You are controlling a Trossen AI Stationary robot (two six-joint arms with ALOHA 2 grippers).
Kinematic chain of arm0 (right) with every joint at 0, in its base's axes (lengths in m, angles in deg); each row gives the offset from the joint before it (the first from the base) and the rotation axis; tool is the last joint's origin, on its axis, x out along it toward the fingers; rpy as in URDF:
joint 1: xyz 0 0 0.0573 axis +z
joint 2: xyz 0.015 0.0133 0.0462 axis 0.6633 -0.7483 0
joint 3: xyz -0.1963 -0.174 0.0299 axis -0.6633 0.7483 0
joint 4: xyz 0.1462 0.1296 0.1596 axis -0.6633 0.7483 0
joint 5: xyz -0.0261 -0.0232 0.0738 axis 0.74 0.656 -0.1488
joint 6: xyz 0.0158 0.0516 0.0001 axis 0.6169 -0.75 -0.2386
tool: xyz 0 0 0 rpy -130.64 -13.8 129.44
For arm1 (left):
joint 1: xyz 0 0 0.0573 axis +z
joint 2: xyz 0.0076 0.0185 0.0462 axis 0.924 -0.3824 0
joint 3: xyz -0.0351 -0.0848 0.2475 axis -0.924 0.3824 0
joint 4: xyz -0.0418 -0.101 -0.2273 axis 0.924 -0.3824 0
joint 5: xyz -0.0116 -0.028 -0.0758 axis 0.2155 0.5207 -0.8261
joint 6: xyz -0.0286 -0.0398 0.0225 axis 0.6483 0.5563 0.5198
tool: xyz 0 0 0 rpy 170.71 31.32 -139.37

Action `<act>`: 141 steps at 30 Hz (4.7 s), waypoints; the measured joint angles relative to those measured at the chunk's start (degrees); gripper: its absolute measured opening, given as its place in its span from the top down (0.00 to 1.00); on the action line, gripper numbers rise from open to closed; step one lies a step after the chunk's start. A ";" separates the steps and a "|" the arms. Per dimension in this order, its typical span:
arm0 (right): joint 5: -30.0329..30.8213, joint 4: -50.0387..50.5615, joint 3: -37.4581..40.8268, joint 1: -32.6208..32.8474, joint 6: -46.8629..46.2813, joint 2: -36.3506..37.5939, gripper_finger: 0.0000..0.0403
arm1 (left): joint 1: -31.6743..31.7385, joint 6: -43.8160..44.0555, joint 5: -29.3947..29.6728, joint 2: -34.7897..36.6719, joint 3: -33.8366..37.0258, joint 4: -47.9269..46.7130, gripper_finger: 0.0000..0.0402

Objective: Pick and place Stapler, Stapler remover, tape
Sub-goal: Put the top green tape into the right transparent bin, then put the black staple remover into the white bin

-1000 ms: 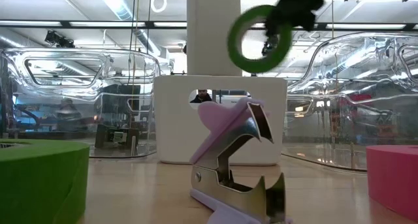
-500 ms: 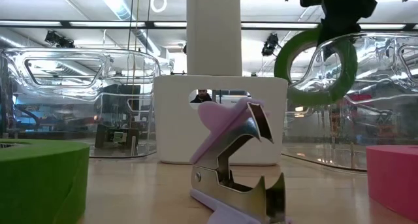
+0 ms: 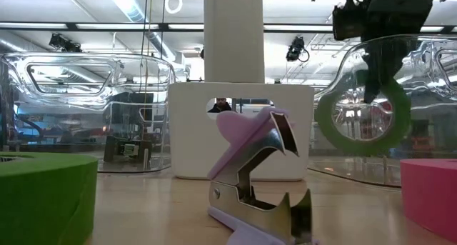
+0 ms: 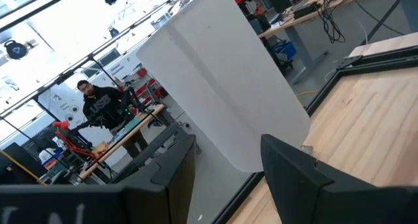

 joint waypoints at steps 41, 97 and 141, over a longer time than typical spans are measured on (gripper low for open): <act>-10.95 -12.68 0.29 -0.02 3.64 -5.33 0.67 | 0.00 1.15 -0.02 -0.04 0.00 -0.17 0.56; -22.66 -33.66 0.23 -0.22 7.53 -5.26 0.47 | 0.00 1.14 0.00 -0.04 0.00 -0.17 0.56; -3.14 -52.35 0.22 -1.86 34.77 -5.26 0.47 | 76.83 26.57 -80.07 -2.63 0.02 -38.91 0.56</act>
